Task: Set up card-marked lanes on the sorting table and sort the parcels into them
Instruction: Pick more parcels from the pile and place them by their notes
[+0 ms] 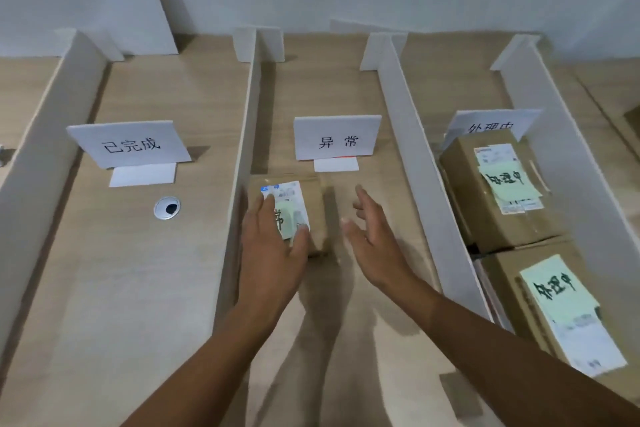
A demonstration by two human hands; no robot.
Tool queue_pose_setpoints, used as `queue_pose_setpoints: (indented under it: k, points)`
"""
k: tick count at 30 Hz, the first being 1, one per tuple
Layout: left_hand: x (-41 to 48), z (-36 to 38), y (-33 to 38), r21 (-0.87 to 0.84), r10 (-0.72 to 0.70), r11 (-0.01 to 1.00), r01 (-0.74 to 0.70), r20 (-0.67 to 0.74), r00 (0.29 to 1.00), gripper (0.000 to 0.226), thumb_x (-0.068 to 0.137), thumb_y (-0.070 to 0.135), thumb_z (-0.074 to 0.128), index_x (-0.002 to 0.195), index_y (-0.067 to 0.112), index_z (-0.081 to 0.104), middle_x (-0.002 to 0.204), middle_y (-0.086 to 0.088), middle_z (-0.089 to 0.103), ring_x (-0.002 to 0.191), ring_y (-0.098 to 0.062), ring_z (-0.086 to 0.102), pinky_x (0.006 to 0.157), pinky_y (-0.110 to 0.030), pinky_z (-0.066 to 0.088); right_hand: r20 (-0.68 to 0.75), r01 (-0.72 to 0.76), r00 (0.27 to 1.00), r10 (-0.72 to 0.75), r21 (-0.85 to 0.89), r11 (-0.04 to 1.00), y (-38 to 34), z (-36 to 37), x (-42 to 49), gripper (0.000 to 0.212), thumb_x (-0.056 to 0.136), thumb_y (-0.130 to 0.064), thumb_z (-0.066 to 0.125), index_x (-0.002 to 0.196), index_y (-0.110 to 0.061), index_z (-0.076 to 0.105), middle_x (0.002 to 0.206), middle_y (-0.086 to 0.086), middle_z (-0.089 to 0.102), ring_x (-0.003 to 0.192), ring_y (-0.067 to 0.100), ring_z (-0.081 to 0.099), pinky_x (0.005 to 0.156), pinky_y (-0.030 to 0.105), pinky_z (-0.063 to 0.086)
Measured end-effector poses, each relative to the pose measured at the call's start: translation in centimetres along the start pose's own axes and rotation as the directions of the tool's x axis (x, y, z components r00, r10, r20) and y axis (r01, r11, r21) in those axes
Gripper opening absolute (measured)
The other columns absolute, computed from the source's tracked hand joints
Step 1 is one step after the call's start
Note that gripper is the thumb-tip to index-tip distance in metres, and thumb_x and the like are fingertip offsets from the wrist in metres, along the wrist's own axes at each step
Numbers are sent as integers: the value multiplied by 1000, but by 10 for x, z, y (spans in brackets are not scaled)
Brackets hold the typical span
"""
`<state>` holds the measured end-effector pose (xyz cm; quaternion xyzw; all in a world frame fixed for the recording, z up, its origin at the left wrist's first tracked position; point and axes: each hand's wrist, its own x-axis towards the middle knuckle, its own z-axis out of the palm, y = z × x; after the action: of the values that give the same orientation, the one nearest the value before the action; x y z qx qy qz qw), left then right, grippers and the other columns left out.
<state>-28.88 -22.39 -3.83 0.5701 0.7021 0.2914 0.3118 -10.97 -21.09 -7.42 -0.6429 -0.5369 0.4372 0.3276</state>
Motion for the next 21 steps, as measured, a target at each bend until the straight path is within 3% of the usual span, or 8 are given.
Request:
queue_pose_setpoints:
  k: [3, 5, 9, 11, 14, 16, 21]
  points:
    - [-32, 18, 65, -76, 110, 991, -107, 34, 993, 69, 98, 38, 61, 157, 18, 33, 164, 3, 29, 151, -11, 23, 123, -39, 24, -85, 104, 991, -99, 55, 993, -22, -69, -36, 61, 99, -51, 48, 156, -32, 36, 151, -12, 40, 137, -6, 38, 112, 25, 39]
    - [-64, 43, 116, -113, 183, 978, -177, 38, 982, 70, 97, 43, 61, 157, 20, 32, 164, 6, 27, 151, -7, 20, 124, -34, 21, -147, 147, 980, -132, 101, 984, -29, -129, -71, 57, 96, -56, 46, 150, -38, 41, 147, -17, 44, 134, -11, 39, 102, 11, 37]
    - [-158, 110, 214, -174, 353, 926, -335, 83, 932, 72, 92, 51, 60, 153, 23, 36, 160, 4, 32, 140, 2, 28, 113, -22, 22, -304, 203, 940, -154, 136, 970, -6, -266, -178, 52, 100, -52, 49, 148, -33, 46, 143, -20, 50, 126, -18, 44, 96, 5, 39]
    - [-217, 150, 255, -216, 429, 892, -397, 130, 894, 69, 93, 46, 64, 153, 23, 37, 156, 2, 38, 139, -6, 36, 113, -31, 32, -397, 203, 907, -141, 117, 972, 25, -335, -243, 50, 100, -48, 50, 147, -30, 48, 141, -16, 54, 126, -14, 48, 96, 7, 41]
    - [-300, 216, 305, -259, 486, 860, -439, 158, 859, 70, 89, 54, 60, 150, 25, 42, 153, 9, 42, 139, -8, 38, 109, -30, 29, -490, 127, 871, -31, 164, 978, 84, -427, -341, 46, 100, -46, 51, 143, -32, 51, 136, -11, 58, 128, -2, 53, 110, 30, 45]
    - [-347, 261, 335, -283, 478, 864, -417, 202, 855, 66, 91, 57, 61, 147, 27, 44, 153, 6, 42, 138, -14, 41, 107, -32, 28, -528, 64, 848, 47, 189, 980, 121, -481, -406, 42, 101, -46, 51, 142, -35, 53, 133, -13, 60, 126, 0, 55, 112, 39, 44]
    - [-447, 361, 407, -397, 502, 846, -355, 373, 780, 57, 94, 50, 65, 144, 34, 44, 149, 10, 43, 132, -8, 42, 110, -35, 34, -618, -28, 777, 121, 159, 987, 183, -593, -528, 36, 104, -37, 56, 139, -34, 55, 130, -11, 61, 119, -5, 56, 105, 28, 47]
